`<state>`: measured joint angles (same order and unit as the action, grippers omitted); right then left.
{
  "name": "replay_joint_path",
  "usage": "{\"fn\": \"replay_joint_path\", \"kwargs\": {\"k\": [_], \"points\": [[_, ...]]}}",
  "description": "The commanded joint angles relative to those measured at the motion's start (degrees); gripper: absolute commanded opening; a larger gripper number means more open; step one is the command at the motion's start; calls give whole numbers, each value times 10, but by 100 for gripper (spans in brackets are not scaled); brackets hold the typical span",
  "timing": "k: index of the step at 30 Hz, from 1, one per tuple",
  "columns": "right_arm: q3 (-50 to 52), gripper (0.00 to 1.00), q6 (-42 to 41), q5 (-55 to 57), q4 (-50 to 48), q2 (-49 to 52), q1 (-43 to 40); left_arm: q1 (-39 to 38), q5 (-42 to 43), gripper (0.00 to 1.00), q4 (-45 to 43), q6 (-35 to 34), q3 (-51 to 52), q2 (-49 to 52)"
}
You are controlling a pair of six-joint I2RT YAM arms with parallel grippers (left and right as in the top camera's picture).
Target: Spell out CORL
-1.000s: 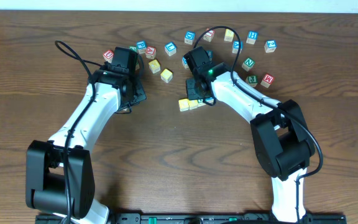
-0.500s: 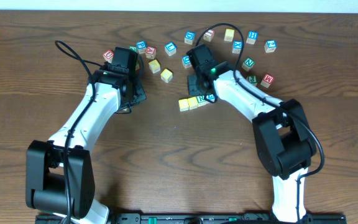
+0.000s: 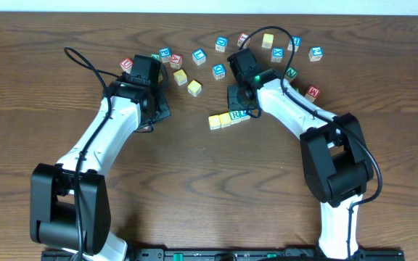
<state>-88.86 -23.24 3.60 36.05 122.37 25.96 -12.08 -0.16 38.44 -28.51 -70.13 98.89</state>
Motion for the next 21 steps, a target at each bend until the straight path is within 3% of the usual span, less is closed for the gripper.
{"fn": "replay_joint_path", "kwargs": {"k": [1,21], "points": [[-3,3,-5,-1,4,1,1,-1,-3,8,0,-3,-2,2],[-3,2,32,-2,11,1,7,-1,-3,8,0,-3,-2,2]]}}
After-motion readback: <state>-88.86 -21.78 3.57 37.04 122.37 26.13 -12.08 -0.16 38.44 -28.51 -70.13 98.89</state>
